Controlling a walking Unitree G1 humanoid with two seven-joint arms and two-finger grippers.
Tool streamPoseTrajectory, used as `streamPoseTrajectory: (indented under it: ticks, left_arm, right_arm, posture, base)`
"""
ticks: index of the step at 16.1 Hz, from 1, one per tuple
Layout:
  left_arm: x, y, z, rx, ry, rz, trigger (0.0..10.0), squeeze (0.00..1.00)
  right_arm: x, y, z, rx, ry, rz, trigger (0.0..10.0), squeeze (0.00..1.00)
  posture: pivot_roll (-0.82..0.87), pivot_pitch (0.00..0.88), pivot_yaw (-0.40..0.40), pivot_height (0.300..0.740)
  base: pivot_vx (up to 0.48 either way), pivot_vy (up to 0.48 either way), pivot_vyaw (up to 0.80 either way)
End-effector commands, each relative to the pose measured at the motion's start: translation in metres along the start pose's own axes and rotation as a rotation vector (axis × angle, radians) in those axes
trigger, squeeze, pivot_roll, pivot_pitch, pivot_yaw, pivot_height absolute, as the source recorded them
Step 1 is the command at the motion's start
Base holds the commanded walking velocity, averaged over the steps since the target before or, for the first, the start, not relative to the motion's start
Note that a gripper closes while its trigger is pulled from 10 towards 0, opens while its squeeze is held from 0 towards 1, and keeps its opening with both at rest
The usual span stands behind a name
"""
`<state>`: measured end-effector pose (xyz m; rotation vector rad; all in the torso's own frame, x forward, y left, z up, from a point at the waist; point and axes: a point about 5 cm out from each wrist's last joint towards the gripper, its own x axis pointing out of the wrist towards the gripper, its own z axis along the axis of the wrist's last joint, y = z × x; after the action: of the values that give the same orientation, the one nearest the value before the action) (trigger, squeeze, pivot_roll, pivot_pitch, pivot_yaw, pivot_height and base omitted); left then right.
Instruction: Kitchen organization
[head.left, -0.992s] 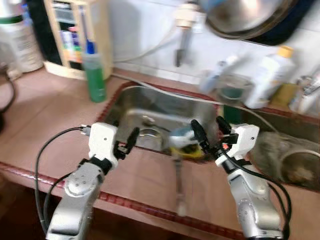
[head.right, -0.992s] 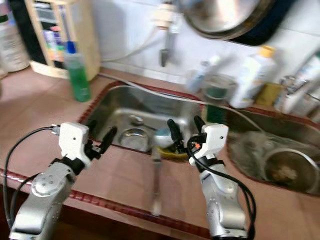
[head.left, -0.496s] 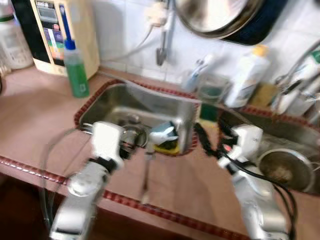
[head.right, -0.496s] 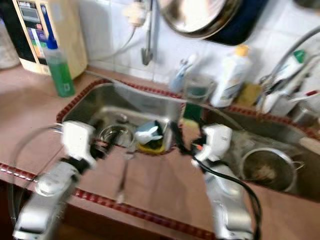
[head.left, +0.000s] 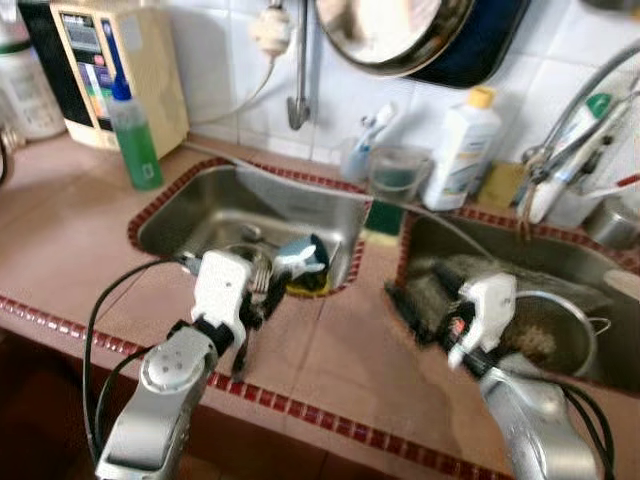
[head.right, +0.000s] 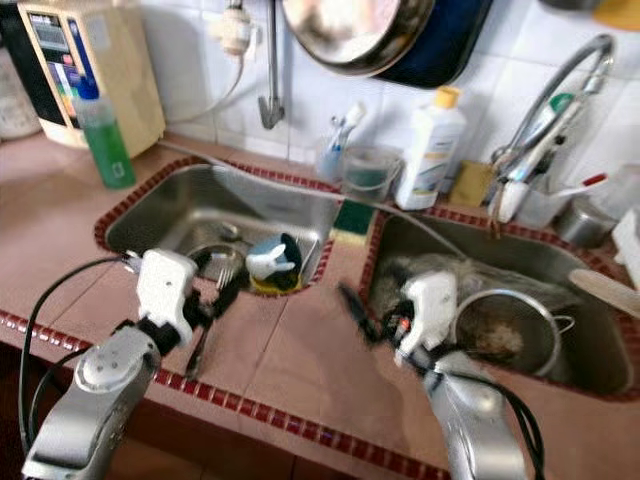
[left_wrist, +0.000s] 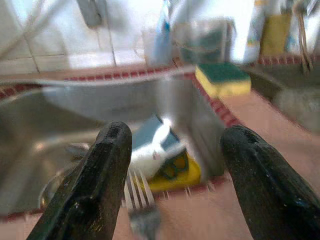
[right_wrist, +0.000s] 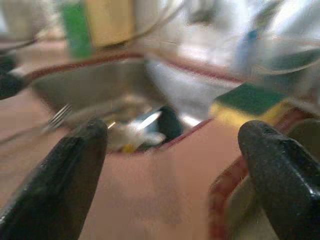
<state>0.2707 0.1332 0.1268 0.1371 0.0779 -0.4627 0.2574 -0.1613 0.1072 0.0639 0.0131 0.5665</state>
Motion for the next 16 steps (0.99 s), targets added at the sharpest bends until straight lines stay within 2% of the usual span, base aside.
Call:
streamPoseTrajectory:
  ticks: [1, 2, 4, 5, 7, 16]
  left_arm:
    - [0.001, -0.002, 0.001, 0.023, 0.038, -0.008, 10.0, 0.00]
    - [0.003, -0.004, 0.003, 0.021, 0.072, -0.014, 10.0, 0.00]
    - [0.004, -0.008, 0.008, -0.017, 0.076, -0.032, 10.0, 0.00]
    - [0.004, -0.011, 0.008, -0.080, 0.092, -0.041, 10.0, 0.00]
    - [0.004, -0.014, 0.002, -0.126, 0.129, -0.042, 10.0, 0.00]
    - [-0.006, -0.025, -0.022, -0.105, 0.278, -0.088, 10.0, 0.00]
  right_arm:
    - [0.000, 0.005, 0.002, -0.003, 0.008, 0.056, 10.0, 0.00]
    - [-0.001, 0.007, 0.001, 0.008, 0.029, 0.087, 10.0, 0.00]
    - [-0.001, 0.010, 0.002, 0.009, 0.037, 0.114, 10.0, 0.00]
    - [0.000, 0.013, 0.005, 0.013, 0.042, 0.154, 10.0, 0.00]
    - [0.002, 0.016, 0.006, 0.012, 0.045, 0.175, 10.0, 0.00]
    - [0.004, 0.009, 0.009, -0.020, 0.073, 0.181, 10.0, 0.00]
  posture:
    - [-0.02, 0.012, -0.070, 0.732]
    - [-0.02, 0.012, -0.070, 0.732]
    - [-0.02, 0.012, -0.071, 0.732]
    - [-0.02, 0.014, -0.071, 0.732]
    - [-0.02, 0.015, -0.074, 0.732]
    - [-0.02, 0.021, -0.087, 0.732]
  base:
    - [0.000, 0.000, 0.00]
    - [0.000, 0.000, 0.00]
    - [0.000, 0.000, 0.00]
    - [0.000, 0.000, 0.00]
    - [0.000, 0.000, 0.00]
    - [0.000, 0.000, 0.00]
